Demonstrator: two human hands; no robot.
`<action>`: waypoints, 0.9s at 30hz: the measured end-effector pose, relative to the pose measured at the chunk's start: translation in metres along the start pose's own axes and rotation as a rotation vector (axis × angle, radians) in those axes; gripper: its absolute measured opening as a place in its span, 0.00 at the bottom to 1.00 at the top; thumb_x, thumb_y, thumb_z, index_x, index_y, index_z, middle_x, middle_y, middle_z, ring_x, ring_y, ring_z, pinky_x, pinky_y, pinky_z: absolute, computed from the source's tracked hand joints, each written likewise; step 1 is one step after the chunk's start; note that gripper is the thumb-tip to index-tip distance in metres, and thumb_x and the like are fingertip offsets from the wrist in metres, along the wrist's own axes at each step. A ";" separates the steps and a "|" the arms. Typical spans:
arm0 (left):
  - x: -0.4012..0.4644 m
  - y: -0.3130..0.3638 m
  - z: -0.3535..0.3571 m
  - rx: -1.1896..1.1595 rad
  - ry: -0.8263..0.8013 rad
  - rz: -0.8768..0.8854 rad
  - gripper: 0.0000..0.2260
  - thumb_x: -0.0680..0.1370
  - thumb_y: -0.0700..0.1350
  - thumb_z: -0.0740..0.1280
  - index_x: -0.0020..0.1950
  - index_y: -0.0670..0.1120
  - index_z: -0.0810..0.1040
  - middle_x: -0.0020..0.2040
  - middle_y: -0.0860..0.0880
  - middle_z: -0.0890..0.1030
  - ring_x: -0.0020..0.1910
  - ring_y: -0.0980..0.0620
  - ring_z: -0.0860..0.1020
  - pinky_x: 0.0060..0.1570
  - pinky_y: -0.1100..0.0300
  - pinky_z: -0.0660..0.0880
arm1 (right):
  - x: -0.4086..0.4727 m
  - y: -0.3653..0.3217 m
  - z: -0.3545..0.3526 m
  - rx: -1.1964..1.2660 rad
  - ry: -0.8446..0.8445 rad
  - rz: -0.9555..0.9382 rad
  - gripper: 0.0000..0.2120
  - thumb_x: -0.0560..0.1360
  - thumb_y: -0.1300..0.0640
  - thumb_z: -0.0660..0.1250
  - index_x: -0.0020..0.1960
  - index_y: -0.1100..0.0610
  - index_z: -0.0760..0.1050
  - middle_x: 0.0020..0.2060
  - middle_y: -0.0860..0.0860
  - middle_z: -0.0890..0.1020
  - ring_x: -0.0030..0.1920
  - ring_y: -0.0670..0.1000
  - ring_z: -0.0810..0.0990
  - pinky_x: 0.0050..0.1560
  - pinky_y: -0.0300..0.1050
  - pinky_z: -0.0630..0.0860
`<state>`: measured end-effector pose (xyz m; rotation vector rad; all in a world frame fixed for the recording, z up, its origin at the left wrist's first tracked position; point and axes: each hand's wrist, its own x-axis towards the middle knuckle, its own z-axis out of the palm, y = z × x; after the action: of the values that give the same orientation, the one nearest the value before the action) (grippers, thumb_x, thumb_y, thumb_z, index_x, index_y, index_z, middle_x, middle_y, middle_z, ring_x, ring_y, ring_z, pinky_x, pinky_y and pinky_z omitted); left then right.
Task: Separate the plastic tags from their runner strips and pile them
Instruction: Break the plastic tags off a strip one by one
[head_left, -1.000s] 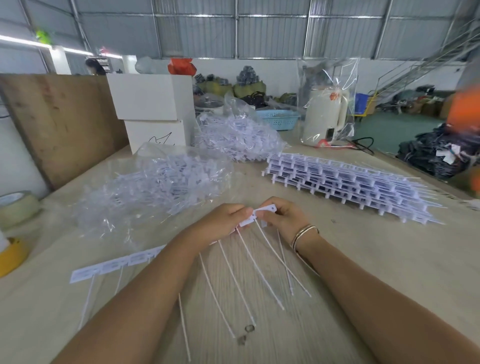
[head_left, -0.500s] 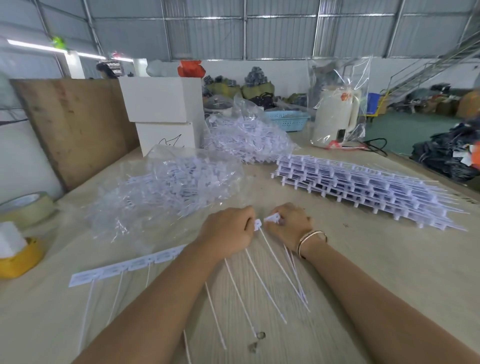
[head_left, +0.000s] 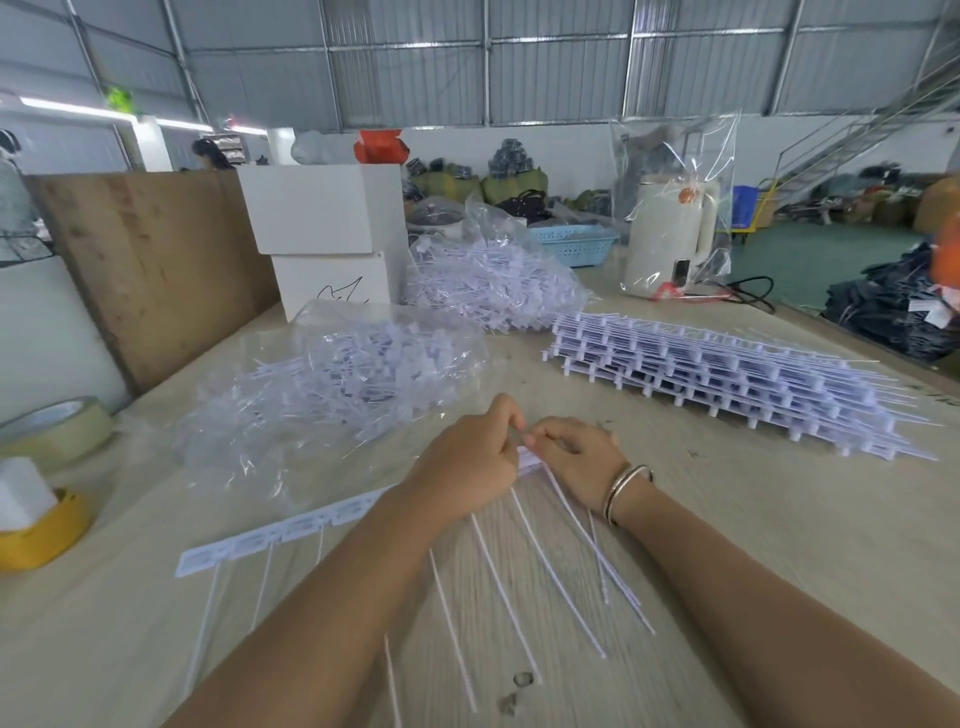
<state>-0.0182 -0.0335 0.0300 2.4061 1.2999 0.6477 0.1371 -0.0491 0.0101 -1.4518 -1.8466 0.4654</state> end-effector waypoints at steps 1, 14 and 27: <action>0.002 -0.002 -0.003 -0.012 -0.051 -0.035 0.05 0.78 0.43 0.57 0.53 0.50 0.67 0.38 0.47 0.76 0.34 0.49 0.73 0.35 0.53 0.69 | 0.001 0.001 -0.001 0.007 0.014 0.006 0.12 0.79 0.54 0.60 0.38 0.52 0.74 0.33 0.43 0.74 0.42 0.46 0.71 0.62 0.58 0.64; -0.004 -0.023 -0.003 -0.369 -0.052 -0.025 0.19 0.80 0.50 0.62 0.28 0.51 0.72 0.26 0.54 0.73 0.25 0.59 0.70 0.31 0.66 0.66 | 0.004 0.004 -0.002 0.436 -0.017 0.067 0.12 0.75 0.61 0.67 0.33 0.54 0.74 0.29 0.47 0.74 0.32 0.40 0.71 0.38 0.35 0.68; -0.014 -0.026 -0.003 -0.301 -0.067 0.028 0.19 0.80 0.47 0.61 0.29 0.56 0.76 0.26 0.54 0.74 0.24 0.62 0.69 0.29 0.69 0.63 | 0.003 0.006 -0.004 0.254 -0.190 -0.020 0.05 0.71 0.60 0.72 0.37 0.56 0.79 0.30 0.48 0.76 0.30 0.40 0.70 0.32 0.32 0.66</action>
<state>-0.0450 -0.0313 0.0165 2.1850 1.0590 0.7079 0.1435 -0.0456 0.0098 -1.2522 -1.8665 0.8213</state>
